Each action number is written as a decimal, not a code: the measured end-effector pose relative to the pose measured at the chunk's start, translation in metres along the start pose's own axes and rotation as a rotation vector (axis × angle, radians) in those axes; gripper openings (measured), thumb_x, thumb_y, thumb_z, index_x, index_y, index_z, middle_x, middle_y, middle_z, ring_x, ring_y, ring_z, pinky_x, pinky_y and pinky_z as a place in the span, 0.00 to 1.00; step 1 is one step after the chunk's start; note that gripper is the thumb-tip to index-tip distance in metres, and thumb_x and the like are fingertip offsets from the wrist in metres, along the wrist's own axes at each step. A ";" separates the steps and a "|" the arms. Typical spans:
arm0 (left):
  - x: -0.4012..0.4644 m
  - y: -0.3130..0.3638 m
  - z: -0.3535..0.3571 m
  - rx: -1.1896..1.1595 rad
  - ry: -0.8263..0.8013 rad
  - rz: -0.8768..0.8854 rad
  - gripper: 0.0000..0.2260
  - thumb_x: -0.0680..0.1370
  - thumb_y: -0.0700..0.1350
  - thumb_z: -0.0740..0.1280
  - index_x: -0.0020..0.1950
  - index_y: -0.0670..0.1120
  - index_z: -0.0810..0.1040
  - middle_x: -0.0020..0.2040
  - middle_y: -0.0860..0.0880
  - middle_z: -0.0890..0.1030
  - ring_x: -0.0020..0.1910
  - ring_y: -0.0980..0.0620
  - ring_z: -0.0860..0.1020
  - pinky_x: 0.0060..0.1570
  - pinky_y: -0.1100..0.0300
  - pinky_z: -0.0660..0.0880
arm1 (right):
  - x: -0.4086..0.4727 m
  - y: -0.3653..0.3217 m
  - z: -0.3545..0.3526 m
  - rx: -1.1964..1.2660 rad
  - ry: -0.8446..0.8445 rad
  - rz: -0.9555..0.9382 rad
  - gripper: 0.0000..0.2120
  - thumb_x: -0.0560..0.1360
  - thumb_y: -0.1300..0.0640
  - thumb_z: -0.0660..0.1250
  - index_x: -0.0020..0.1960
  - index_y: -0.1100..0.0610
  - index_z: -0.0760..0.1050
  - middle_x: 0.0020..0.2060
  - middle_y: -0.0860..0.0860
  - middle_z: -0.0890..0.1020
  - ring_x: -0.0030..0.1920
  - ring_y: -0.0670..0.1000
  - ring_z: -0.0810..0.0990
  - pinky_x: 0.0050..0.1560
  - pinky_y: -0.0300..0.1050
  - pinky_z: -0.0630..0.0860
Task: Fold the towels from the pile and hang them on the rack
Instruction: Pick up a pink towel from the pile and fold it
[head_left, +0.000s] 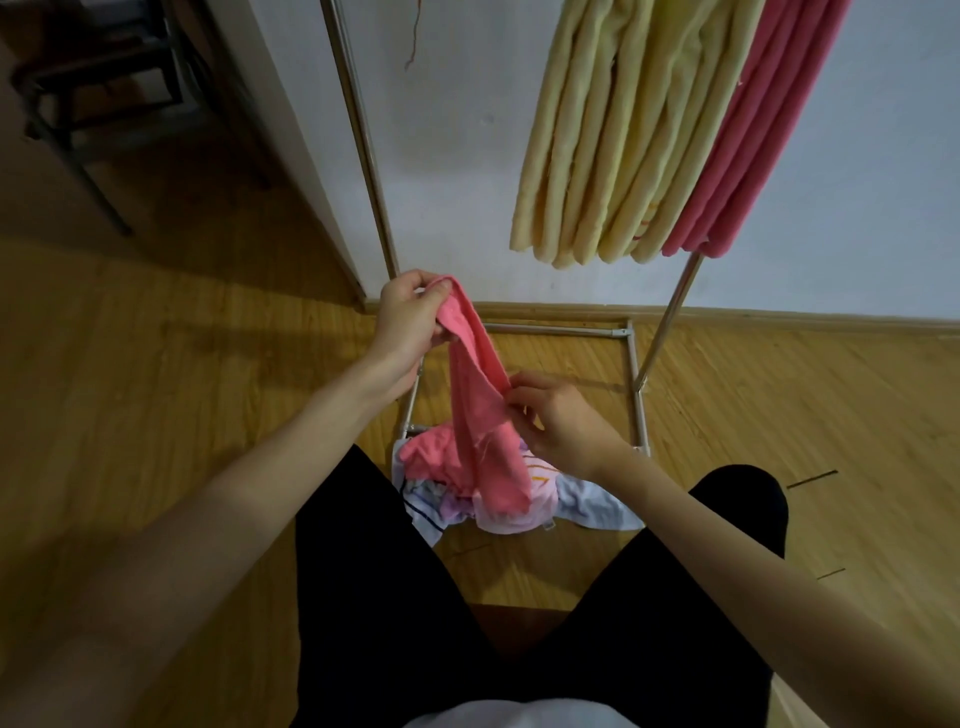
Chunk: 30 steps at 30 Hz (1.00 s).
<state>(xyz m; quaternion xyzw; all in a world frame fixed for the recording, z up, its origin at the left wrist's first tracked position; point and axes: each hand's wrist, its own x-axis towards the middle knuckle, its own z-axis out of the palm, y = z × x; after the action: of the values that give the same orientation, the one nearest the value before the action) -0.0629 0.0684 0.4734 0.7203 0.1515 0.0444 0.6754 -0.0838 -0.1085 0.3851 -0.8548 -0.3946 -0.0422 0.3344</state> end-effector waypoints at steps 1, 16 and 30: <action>0.000 0.000 0.000 -0.002 0.004 -0.003 0.05 0.82 0.40 0.59 0.52 0.39 0.73 0.33 0.49 0.72 0.22 0.62 0.73 0.33 0.62 0.76 | 0.000 0.002 0.002 -0.008 0.005 0.004 0.05 0.72 0.66 0.67 0.46 0.64 0.80 0.45 0.55 0.81 0.37 0.51 0.78 0.35 0.42 0.75; 0.005 0.015 -0.038 0.280 -0.155 -0.055 0.08 0.78 0.33 0.62 0.55 0.33 0.76 0.32 0.44 0.75 0.25 0.55 0.75 0.42 0.51 0.80 | 0.009 0.031 -0.044 0.029 0.297 0.228 0.06 0.70 0.65 0.68 0.38 0.60 0.71 0.31 0.52 0.75 0.32 0.53 0.73 0.34 0.55 0.73; 0.020 0.048 -0.059 0.663 -0.096 0.137 0.04 0.76 0.35 0.66 0.43 0.38 0.79 0.32 0.46 0.78 0.27 0.52 0.77 0.33 0.58 0.80 | 0.046 0.017 -0.090 -0.068 0.149 0.075 0.08 0.73 0.65 0.69 0.43 0.61 0.69 0.32 0.54 0.76 0.31 0.55 0.74 0.32 0.54 0.74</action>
<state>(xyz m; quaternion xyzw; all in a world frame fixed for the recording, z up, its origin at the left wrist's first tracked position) -0.0517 0.1285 0.5231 0.9104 0.0771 0.0039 0.4065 -0.0232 -0.1407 0.4610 -0.8744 -0.3346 -0.1064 0.3349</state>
